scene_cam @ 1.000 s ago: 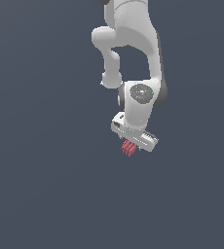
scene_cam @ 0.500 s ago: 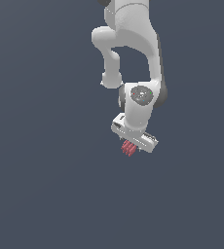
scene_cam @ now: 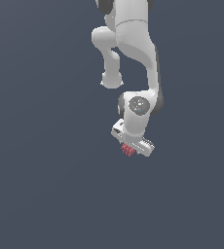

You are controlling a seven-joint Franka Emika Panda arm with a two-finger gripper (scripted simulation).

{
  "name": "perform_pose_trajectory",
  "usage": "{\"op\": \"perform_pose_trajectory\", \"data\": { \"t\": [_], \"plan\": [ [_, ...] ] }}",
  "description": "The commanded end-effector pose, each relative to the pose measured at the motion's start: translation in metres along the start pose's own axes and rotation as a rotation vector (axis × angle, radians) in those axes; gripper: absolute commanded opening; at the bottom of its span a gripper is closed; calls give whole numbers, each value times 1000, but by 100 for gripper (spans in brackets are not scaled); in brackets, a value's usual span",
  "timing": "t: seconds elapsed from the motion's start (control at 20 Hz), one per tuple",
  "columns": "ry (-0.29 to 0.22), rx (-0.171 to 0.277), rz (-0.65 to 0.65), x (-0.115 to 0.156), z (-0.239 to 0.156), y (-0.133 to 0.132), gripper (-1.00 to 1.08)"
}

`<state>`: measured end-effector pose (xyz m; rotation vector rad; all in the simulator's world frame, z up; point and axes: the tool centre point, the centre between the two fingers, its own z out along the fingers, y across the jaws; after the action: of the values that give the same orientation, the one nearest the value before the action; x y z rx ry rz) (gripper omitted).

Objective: Pick up the object and move it to a goal position.

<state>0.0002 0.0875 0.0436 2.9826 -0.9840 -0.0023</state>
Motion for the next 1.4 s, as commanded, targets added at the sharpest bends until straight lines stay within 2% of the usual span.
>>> {"op": "perform_pose_trajectory", "data": {
  "t": [0.0,0.05,0.1,0.85,1.35],
  "plan": [
    [1,1,0,1,3,-1,100],
    [1,1,0,1,4,-1,100],
    [1,1,0,1,4,-1,-100],
    [2,2,-1,1,-3,2,-100],
    [1,3,0,7,-49,28,-100]
  ]
}}
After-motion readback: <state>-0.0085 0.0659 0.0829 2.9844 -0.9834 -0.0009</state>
